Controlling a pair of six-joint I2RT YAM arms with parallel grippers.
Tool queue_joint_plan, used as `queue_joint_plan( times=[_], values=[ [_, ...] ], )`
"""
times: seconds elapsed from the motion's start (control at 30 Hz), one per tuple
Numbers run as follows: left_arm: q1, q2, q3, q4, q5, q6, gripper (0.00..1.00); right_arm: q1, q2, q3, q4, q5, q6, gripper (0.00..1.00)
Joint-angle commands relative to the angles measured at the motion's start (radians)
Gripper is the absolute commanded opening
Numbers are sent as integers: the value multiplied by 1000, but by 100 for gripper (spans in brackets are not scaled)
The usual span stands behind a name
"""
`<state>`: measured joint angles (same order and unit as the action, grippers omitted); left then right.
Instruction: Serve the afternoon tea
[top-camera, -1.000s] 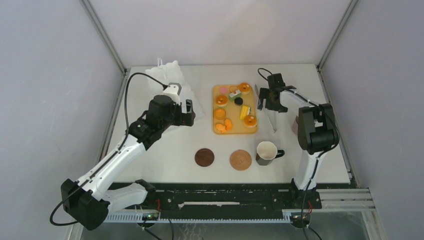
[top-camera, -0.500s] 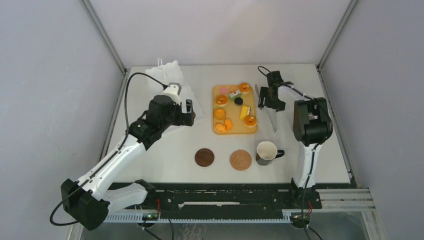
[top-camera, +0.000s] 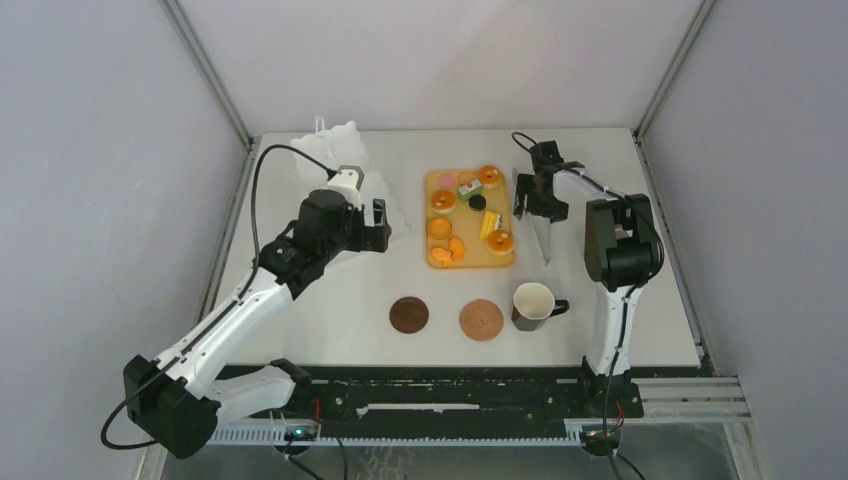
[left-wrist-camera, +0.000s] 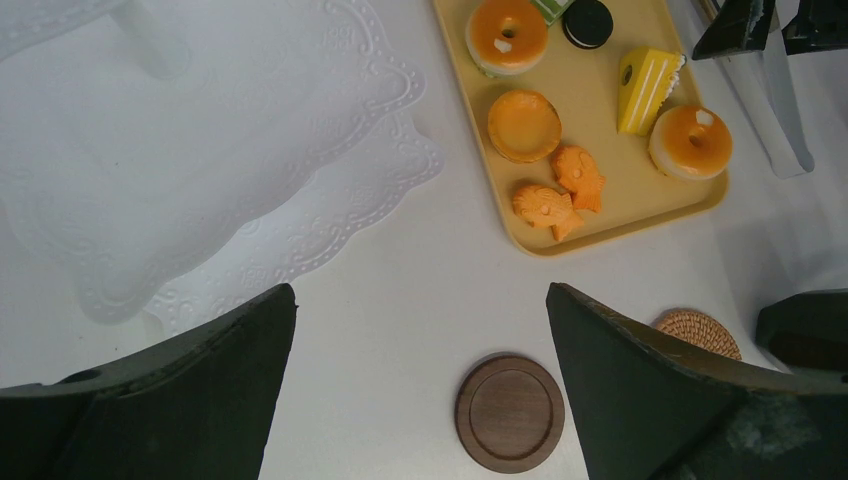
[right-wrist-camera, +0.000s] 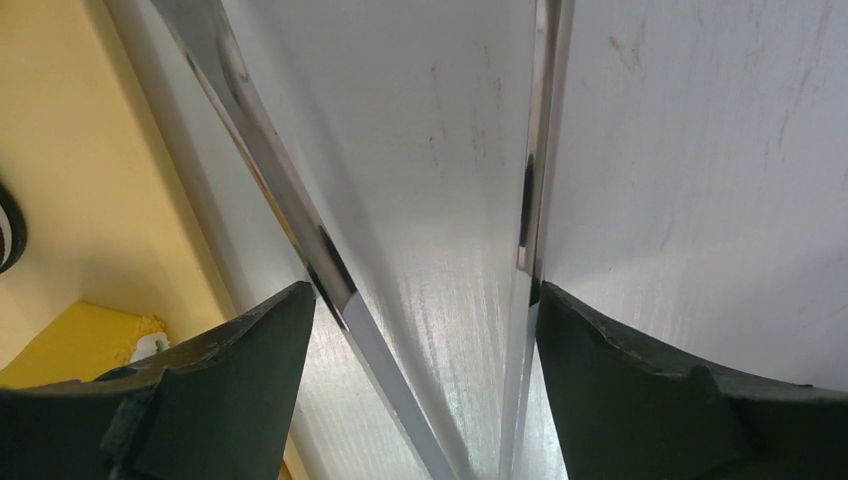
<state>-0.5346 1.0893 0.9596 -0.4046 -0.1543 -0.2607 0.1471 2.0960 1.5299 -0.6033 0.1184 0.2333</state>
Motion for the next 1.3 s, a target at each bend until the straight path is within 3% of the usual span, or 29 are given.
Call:
queue_joint_plan(
  times=[0.0, 0.23, 0.4, 0.73, 0.87, 1.07, 1.27],
  values=[
    [-5, -6, 30, 40, -13, 23, 100, 9, -48, -41, 23, -21, -19, 87],
    [-4, -8, 25, 39, -15, 21, 100, 8, -55, -68, 26, 0, -37, 84],
    [-5, -11, 25, 39, -13, 18, 100, 12, -35, -55, 21, 7, -43, 71],
    [-5, -17, 30, 27, -16, 15, 100, 5, -47, -23, -21, 1, -68, 28],
    [-5, -22, 31, 27, -15, 11, 100, -12, -128, 14, -78, -1, -78, 1],
    [-5, -35, 27, 28, -30, 17, 100, -24, -243, 142, -222, -17, -93, 0],
    [-4, -16, 61, -21, -90, 57, 100, 6, -258, 293, -447, -176, -114, 6]
  ],
)
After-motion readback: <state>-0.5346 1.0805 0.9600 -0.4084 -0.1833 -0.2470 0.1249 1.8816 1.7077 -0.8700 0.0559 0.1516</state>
